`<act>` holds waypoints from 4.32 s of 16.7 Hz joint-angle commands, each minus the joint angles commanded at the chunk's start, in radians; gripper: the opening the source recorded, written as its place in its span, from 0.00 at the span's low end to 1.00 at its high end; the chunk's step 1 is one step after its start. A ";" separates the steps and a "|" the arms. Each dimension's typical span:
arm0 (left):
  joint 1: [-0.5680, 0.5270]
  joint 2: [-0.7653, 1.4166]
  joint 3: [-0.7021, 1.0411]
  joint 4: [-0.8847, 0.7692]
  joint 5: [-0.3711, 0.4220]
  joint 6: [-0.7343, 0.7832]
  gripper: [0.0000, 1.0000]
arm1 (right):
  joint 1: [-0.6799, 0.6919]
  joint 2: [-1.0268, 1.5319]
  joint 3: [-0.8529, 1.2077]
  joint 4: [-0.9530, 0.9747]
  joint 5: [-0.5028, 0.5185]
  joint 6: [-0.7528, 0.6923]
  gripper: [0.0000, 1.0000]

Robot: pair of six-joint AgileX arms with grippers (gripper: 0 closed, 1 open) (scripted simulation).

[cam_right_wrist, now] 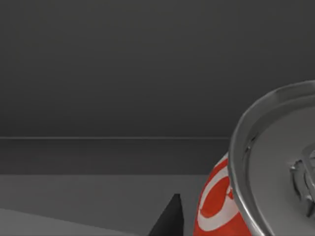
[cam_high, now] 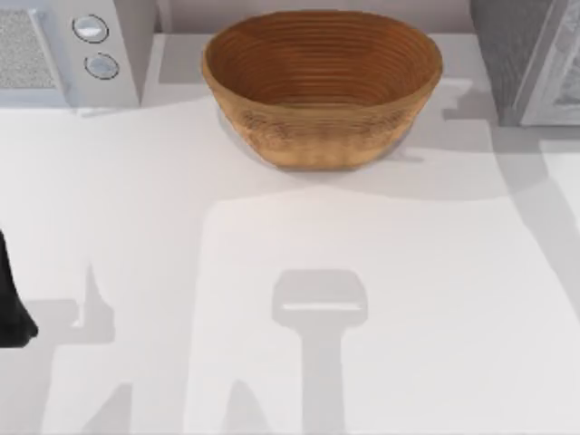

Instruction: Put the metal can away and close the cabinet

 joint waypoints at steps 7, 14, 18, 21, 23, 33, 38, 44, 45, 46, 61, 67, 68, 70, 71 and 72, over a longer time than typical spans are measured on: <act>0.000 0.000 0.000 0.000 0.000 0.000 1.00 | -0.019 0.123 0.161 -0.037 -0.009 0.007 0.00; 0.000 0.000 0.000 0.000 0.000 0.000 1.00 | -0.054 0.482 0.654 -0.162 -0.044 0.012 0.00; 0.000 0.000 0.000 0.000 0.000 0.000 1.00 | -0.075 0.668 0.903 -0.229 -0.062 0.007 0.00; 0.000 0.000 0.000 0.000 0.000 0.000 1.00 | -0.085 0.749 1.009 -0.257 -0.071 0.001 0.00; 0.000 0.000 0.000 0.000 0.000 0.000 1.00 | -0.087 0.763 1.027 -0.262 -0.073 0.000 0.00; 0.000 0.000 0.000 0.000 0.000 0.000 1.00 | -0.087 0.763 1.027 -0.262 -0.073 0.000 0.53; 0.000 0.000 0.000 0.000 0.000 0.000 1.00 | -0.087 0.763 1.027 -0.262 -0.073 0.000 0.90; 0.000 0.000 0.000 0.000 0.000 0.000 1.00 | -0.087 0.763 1.027 -0.262 -0.073 0.000 1.00; 0.000 0.000 0.000 0.000 0.000 0.000 1.00 | -0.087 0.763 1.027 -0.262 -0.073 0.000 1.00; 0.000 0.000 0.000 0.000 0.000 0.000 1.00 | -0.087 0.763 1.027 -0.262 -0.073 0.000 1.00; 0.000 0.000 0.000 0.000 0.000 0.000 1.00 | -0.117 0.063 0.225 0.030 -0.162 -0.043 1.00; 0.000 0.000 0.000 0.000 0.000 0.000 1.00 | -0.142 -0.527 -0.647 0.220 -0.204 -0.050 1.00; 0.000 0.000 0.000 0.000 0.000 0.000 1.00 | -0.147 -0.620 -0.789 0.247 -0.208 -0.050 1.00; 0.000 0.000 0.000 0.000 0.000 0.000 1.00 | -0.156 -0.797 -1.048 0.296 -0.212 -0.046 1.00; 0.000 0.000 0.000 0.000 0.000 0.000 1.00 | -0.160 -0.879 -1.163 0.318 -0.213 -0.044 1.00; 0.000 0.000 0.000 0.000 0.000 0.000 1.00 | -0.164 -0.956 -1.268 0.337 -0.212 -0.041 1.00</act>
